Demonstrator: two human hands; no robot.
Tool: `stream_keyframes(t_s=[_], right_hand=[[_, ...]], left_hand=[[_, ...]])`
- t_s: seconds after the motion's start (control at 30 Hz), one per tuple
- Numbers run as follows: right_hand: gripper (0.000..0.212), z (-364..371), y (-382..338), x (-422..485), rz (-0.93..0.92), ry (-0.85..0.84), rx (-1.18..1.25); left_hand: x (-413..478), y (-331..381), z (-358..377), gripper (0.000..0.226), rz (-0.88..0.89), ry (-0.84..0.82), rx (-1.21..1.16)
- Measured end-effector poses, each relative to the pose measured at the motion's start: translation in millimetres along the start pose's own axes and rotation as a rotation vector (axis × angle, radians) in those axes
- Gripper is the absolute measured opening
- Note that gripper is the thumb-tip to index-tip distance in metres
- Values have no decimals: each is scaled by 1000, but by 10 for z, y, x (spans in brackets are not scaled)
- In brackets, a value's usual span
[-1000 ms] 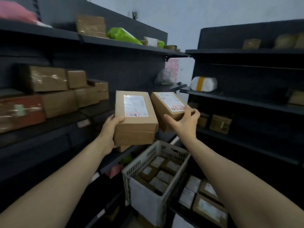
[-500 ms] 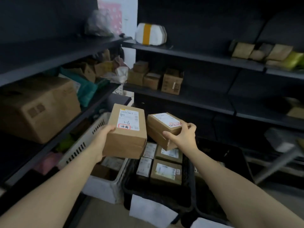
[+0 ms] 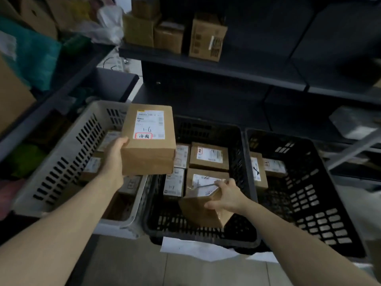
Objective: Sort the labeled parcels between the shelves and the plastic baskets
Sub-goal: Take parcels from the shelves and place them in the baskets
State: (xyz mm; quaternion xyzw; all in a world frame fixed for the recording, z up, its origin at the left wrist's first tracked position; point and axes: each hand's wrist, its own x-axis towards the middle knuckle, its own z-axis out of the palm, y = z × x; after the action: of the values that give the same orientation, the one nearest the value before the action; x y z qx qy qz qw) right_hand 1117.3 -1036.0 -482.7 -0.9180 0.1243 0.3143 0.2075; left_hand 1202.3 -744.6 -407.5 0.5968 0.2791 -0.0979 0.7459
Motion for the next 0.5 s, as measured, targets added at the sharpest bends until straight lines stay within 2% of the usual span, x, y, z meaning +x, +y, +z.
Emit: stream_keyframes(t_s=[0.1,0.17,0.33,0.5], right_hand=[[100,236,-19,201,-38,39,-334],[99,382,-43,320,-79,60,-439],[99,694,-20,589,-217,-65,-337],[96,913,-54,799,-309,-115,-228]], left_hand=[[172,-179,2,20,10,20,-28],[240,-297,-10,25,27,31,-43],[288,-493,-50,18,50,44,-87],[329,-568,-68,25,98,29,-82]])
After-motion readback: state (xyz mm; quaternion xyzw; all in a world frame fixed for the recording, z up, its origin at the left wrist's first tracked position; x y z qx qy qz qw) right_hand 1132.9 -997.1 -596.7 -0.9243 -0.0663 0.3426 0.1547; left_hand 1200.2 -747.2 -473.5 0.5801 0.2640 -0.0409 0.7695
